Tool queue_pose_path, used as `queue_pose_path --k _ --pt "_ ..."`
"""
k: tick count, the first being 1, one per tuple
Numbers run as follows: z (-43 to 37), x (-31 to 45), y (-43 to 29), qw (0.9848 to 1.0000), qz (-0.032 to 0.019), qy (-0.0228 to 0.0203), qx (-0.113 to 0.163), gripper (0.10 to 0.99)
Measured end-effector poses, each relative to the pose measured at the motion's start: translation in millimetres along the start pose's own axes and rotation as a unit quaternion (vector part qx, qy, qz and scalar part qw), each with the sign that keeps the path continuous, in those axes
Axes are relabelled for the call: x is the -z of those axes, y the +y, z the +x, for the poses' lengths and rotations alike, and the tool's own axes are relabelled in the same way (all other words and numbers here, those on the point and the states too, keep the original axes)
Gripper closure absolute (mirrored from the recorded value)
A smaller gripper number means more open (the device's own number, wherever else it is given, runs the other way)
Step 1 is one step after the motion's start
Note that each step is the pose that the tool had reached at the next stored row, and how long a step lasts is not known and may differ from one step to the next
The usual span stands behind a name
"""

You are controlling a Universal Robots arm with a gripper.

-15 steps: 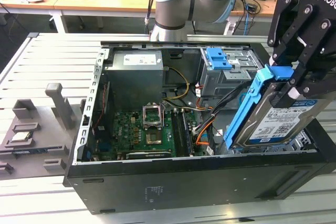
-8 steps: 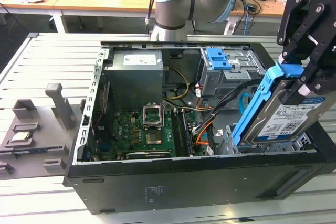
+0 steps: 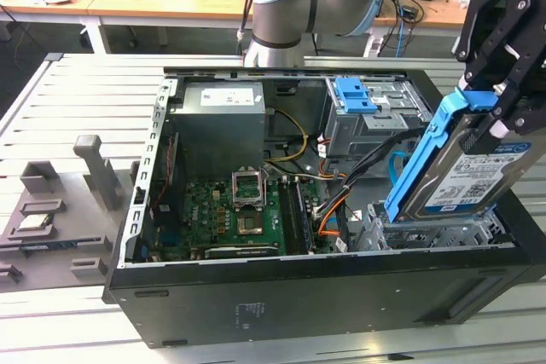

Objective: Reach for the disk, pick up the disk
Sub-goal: 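Pick up the disk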

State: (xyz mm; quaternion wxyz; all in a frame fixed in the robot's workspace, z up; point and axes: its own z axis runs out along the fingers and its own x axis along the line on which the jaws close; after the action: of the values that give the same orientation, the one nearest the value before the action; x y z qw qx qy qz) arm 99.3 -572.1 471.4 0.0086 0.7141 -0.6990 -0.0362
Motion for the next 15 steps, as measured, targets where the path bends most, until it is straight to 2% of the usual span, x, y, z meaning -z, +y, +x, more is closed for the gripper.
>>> queue_pose_path --k 5,15 --pt "-8.3 -2.4 -1.0 1.0000 0.0000 0.0000 0.000 0.718" --pt "-11.4 -3.7 -1.8 1.0000 0.0000 0.0005 0.000 0.718"
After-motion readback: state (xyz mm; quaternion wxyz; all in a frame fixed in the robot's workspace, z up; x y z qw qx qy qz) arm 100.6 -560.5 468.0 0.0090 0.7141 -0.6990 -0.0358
